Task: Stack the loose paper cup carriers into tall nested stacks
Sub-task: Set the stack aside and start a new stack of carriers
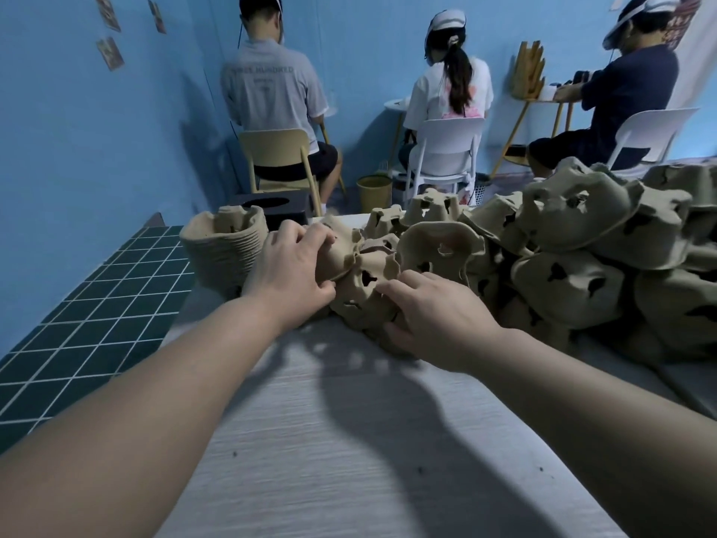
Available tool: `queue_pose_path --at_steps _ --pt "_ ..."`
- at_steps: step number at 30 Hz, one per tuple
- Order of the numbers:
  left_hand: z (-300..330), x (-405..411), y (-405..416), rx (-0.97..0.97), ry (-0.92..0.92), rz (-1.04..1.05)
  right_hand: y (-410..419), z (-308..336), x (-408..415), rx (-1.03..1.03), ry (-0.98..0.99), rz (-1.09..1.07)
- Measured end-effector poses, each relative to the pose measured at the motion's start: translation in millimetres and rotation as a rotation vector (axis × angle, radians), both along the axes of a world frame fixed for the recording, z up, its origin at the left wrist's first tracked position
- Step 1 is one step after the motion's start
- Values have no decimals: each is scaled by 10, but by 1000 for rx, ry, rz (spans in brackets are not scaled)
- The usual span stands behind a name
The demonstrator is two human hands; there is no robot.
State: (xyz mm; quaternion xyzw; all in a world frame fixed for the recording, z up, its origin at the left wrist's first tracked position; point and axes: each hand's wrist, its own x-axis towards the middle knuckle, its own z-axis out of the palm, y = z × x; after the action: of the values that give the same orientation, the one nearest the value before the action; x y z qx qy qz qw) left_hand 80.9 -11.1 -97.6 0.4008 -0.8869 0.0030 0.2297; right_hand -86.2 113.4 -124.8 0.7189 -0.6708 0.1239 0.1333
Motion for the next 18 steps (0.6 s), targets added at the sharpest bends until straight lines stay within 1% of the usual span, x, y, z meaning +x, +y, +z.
queue_pose_path --at_steps 4,8,11,13,16,18 --pt "-66 158 232 6 79 -2 246 -48 17 -76 -69 60" --pt "-117 253 339 28 209 39 438 -65 7 -144 -116 90" --pt "-67 206 332 129 240 75 516 -45 -38 -170 -123 95" --pt "-40 120 296 223 225 89 563 -48 -85 -181 -122 86" --pt "-56 -7 197 361 132 81 625 -88 -187 -179 -139 84" --pt "-80 -44 184 402 65 88 662 -124 -249 -198 -167 82"
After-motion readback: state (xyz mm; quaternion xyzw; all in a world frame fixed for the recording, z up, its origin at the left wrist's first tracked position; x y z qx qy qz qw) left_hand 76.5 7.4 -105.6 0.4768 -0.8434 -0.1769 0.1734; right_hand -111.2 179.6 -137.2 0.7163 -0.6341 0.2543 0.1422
